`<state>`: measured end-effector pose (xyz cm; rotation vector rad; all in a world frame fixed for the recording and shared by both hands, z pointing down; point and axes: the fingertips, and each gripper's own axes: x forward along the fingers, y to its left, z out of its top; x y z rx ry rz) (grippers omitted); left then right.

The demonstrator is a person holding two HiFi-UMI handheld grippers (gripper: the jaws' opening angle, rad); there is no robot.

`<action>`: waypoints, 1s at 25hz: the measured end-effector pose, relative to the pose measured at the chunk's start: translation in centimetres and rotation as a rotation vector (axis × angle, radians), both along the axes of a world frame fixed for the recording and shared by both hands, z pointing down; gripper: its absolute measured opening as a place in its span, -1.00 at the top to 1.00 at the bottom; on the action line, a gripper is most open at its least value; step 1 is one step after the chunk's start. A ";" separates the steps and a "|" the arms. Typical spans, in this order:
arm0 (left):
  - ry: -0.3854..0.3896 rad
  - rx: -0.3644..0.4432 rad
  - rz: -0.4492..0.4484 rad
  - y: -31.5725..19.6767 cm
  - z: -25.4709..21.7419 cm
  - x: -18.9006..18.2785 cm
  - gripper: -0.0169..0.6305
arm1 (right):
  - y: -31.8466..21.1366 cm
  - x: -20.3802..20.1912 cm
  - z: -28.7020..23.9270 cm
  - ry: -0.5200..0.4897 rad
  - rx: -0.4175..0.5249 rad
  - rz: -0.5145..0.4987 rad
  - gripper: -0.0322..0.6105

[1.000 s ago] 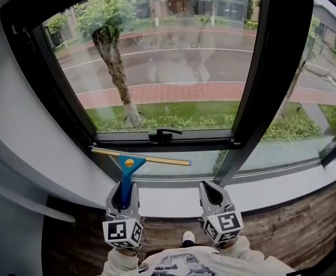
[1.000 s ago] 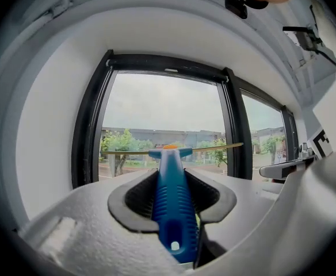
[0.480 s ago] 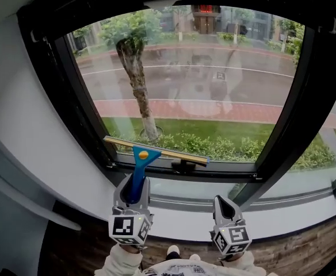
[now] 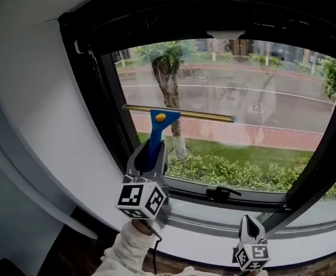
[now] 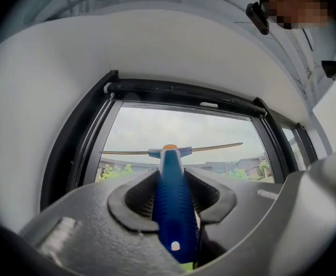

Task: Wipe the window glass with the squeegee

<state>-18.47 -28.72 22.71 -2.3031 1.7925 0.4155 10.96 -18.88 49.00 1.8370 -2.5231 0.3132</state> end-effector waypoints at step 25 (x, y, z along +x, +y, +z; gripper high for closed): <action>-0.040 0.135 -0.063 -5.8 -13.8 -1.4 0.50 | -6.1 -3.6 -14.7 0.039 0.239 -0.006 0.89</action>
